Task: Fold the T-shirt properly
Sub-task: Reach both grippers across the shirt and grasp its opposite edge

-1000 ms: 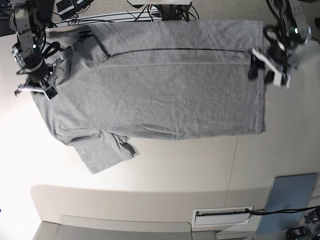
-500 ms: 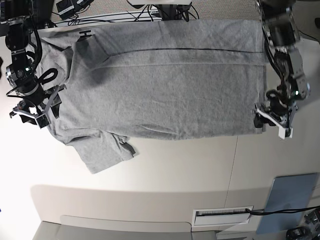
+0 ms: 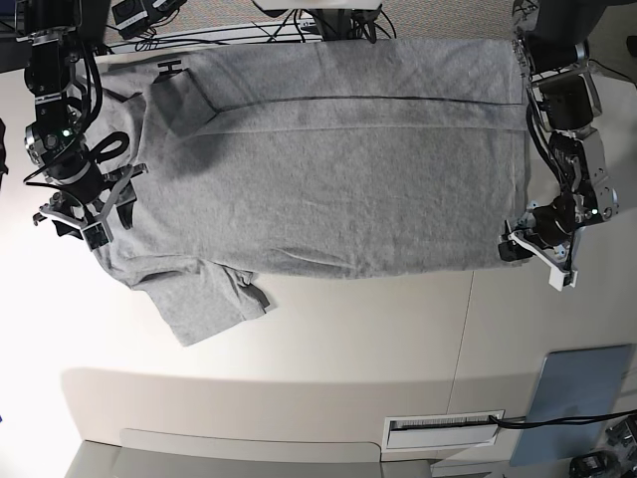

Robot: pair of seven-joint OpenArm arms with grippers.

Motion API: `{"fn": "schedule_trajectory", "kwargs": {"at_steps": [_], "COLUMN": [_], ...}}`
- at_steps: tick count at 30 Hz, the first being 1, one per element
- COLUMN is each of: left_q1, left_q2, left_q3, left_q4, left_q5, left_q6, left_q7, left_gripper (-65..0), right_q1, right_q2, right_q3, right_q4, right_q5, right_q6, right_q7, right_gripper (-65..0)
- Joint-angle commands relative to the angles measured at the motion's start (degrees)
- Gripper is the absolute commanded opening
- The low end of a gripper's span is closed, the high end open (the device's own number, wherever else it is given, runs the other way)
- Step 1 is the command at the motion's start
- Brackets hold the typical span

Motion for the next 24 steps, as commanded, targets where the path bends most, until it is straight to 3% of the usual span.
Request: {"fn": "schedule_trajectory", "kwargs": {"at_steps": [1, 7, 9, 12, 15, 18, 21, 24], "left_q1": [-1.25, -1.25, -1.27, -1.27, -1.27, -1.27, -1.25, -1.25], "left_q2": [-0.66, -0.46, -0.46, -0.48, -0.50, -0.48, -0.48, -0.46], "left_q3": [-0.02, 3.41, 5.38, 7.15, 7.26, 7.26, 7.26, 7.26], "left_q4": [0.68, 0.68, 0.68, 0.68, 0.68, 0.68, 0.68, 0.68], "left_q5": [-1.62, -1.88, -1.66, -1.22, 1.42, 4.24, 4.20, 4.20], "left_q6": [-1.60, -1.97, -1.40, 3.13, 5.22, 5.14, 5.03, 1.88], "left_q7": [0.31, 0.44, 0.37, -0.24, -1.20, -1.38, -1.25, -0.83], "left_gripper": [-31.6, -32.1, -35.2, -41.1, -52.3, -65.0, -65.0, -65.0], "right_q1": [0.70, 0.70, 0.70, 0.70, 0.81, 2.14, 5.99, 11.52], "right_q2": [0.85, 0.87, 0.87, 0.87, 0.90, 0.87, 0.87, 0.72], "right_q3": [0.55, 0.55, 0.55, 0.55, 0.57, 0.57, 0.55, 0.55], "right_q4": [0.83, 0.83, 0.83, 0.83, 0.68, -1.53, -6.54, -12.09], "right_q5": [0.09, 0.07, 0.07, 0.02, -0.15, -0.11, 1.38, 4.59], "right_q6": [-0.44, -0.44, -0.44, -0.44, -0.52, -0.55, -0.20, 3.39], "right_q7": [1.07, 0.28, 0.22, 0.26, 0.35, 0.70, 0.98, 0.87], "right_gripper": [-29.4, -29.4, -29.4, -29.4, -29.4, -29.4, -29.4, -29.4]}}
